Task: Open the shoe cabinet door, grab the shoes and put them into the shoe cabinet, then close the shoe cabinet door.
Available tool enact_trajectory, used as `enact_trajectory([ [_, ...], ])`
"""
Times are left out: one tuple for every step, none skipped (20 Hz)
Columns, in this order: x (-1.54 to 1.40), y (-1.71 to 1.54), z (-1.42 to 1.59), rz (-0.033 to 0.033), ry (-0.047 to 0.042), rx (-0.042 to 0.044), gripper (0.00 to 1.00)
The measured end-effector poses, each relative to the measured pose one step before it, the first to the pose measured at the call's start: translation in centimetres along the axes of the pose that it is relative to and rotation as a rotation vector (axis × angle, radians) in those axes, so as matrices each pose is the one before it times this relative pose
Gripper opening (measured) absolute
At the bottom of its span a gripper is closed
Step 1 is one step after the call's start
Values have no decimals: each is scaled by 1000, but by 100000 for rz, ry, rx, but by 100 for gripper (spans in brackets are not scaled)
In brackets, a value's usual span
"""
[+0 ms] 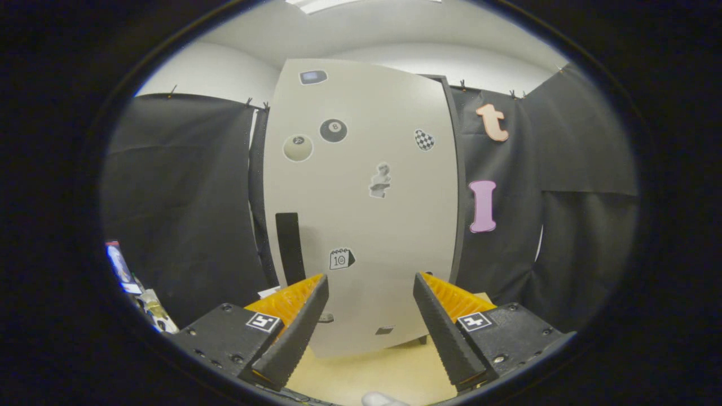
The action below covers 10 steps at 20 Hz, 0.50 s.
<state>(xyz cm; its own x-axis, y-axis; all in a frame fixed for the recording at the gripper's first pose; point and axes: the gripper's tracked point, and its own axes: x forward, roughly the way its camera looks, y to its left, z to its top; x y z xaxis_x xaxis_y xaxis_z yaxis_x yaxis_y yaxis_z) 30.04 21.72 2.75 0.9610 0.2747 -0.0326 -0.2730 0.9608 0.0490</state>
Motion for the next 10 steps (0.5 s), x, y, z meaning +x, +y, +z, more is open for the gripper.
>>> enact_trajectory([
  [-509,-138,126,-1066,-144,-38,99],
  [-616,-313,288,-1089,-323,-76,99],
  [-635,-302,371,-871,-683,-217,99],
  [-700,-404,270,-1354,-317,-113,99],
  [-834,-463,199,-1616,-148,19,99],
  [428,424,1258,-1247,-326,-5,99],
  [-742,-382,359,-1347,-580,159,99],
  [-815,-452,234,-1954,-201,-83,99],
  [-1998,-1187,-811,-1202,-459,-295,99],
  [-648,-199,232,-639,-605,-348,99],
])
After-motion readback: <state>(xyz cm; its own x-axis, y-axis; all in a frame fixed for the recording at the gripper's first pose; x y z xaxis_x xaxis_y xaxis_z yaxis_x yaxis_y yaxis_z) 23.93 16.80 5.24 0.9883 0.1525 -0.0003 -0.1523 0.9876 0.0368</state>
